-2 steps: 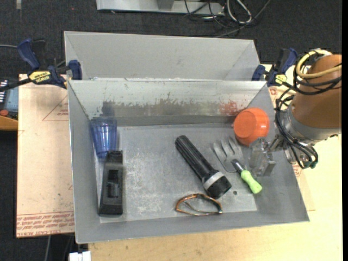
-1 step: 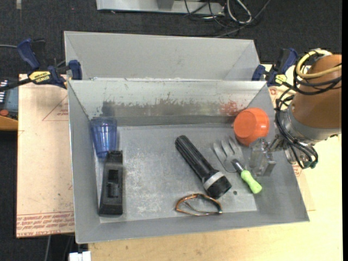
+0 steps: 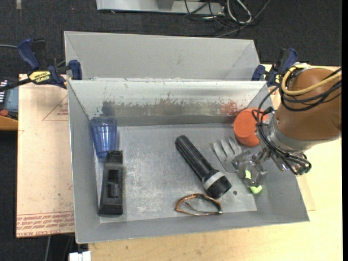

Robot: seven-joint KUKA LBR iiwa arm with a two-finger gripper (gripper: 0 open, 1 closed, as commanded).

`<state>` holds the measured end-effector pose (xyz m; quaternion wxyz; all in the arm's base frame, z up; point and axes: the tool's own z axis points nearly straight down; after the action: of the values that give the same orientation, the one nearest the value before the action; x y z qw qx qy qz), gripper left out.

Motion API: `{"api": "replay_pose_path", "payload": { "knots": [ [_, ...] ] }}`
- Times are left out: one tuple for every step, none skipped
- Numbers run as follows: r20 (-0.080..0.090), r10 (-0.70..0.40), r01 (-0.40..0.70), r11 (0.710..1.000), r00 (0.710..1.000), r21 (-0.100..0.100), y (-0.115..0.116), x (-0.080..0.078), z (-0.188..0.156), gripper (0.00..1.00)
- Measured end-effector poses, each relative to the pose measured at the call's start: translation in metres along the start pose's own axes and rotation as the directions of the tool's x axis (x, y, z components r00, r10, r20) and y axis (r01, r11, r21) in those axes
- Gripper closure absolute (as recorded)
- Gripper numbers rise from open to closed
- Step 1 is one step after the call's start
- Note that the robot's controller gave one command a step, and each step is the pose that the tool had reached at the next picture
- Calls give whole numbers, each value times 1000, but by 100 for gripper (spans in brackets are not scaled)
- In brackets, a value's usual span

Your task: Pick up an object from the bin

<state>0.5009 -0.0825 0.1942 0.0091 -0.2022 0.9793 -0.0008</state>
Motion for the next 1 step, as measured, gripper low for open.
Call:
{"api": "replay_pose_path", "payload": {
  "knots": [
    [1, 34, -34, 999, 999, 1, -18, 12, 4, 100]
  ]
}}
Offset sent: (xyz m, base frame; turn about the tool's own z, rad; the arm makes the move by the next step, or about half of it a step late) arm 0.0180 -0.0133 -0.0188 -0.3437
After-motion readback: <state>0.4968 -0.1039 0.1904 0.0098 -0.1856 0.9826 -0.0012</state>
